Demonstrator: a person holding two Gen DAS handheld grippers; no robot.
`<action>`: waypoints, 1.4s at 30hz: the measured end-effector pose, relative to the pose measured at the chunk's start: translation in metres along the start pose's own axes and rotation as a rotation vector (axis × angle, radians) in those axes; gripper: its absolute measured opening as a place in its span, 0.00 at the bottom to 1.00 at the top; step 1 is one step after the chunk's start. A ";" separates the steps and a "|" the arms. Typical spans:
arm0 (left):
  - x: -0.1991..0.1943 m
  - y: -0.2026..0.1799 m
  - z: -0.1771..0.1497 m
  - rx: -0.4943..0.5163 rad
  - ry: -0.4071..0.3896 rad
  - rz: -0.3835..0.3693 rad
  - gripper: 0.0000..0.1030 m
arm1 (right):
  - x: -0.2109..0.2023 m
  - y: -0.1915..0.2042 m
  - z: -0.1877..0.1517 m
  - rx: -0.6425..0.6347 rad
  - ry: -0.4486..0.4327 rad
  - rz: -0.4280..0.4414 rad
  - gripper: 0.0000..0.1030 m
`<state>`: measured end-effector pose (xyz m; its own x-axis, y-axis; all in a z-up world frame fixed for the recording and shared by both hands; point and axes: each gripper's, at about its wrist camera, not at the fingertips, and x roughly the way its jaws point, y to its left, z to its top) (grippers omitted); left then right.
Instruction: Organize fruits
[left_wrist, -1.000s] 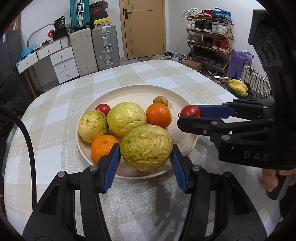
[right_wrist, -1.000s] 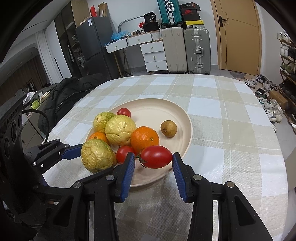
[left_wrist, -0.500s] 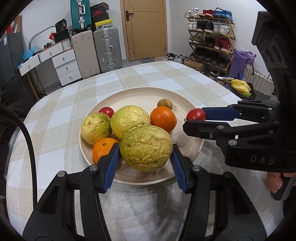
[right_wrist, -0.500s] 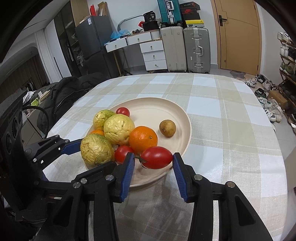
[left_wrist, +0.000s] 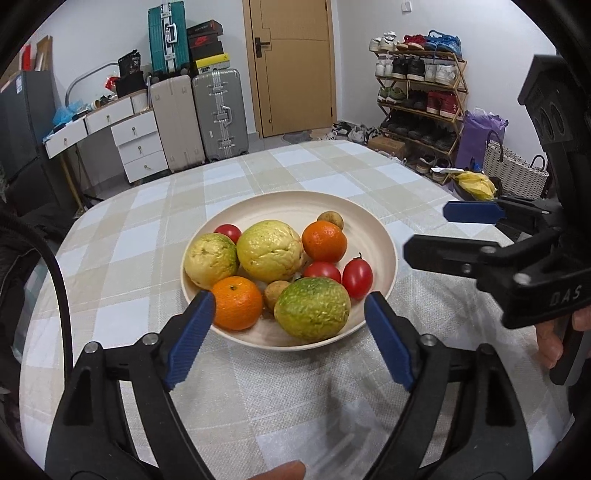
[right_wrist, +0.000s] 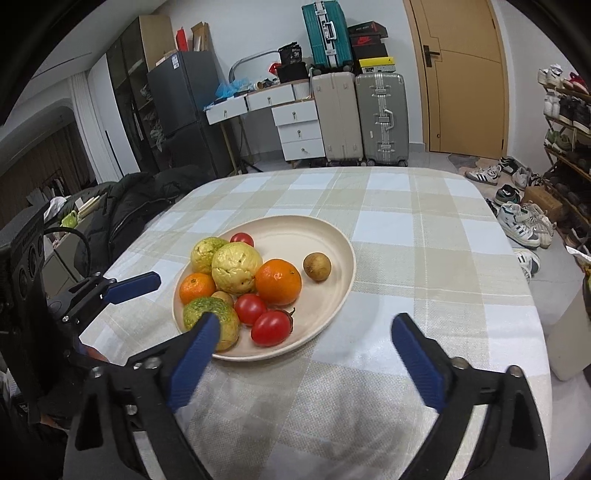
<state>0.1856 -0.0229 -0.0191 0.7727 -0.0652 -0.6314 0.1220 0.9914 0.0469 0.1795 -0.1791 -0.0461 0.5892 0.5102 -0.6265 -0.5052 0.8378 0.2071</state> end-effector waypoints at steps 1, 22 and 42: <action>-0.004 0.001 -0.001 -0.004 -0.005 -0.002 0.80 | -0.002 0.000 0.000 0.001 -0.007 0.005 0.99; -0.079 0.043 -0.030 -0.140 -0.127 0.000 1.00 | -0.036 0.032 -0.031 -0.055 -0.112 0.069 1.00; -0.090 0.049 -0.043 -0.174 -0.192 0.072 1.00 | -0.054 0.047 -0.048 -0.096 -0.255 0.047 1.00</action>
<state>0.0954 0.0369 0.0065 0.8816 0.0025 -0.4719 -0.0338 0.9977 -0.0579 0.0936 -0.1768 -0.0385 0.6970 0.5911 -0.4060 -0.5865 0.7956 0.1515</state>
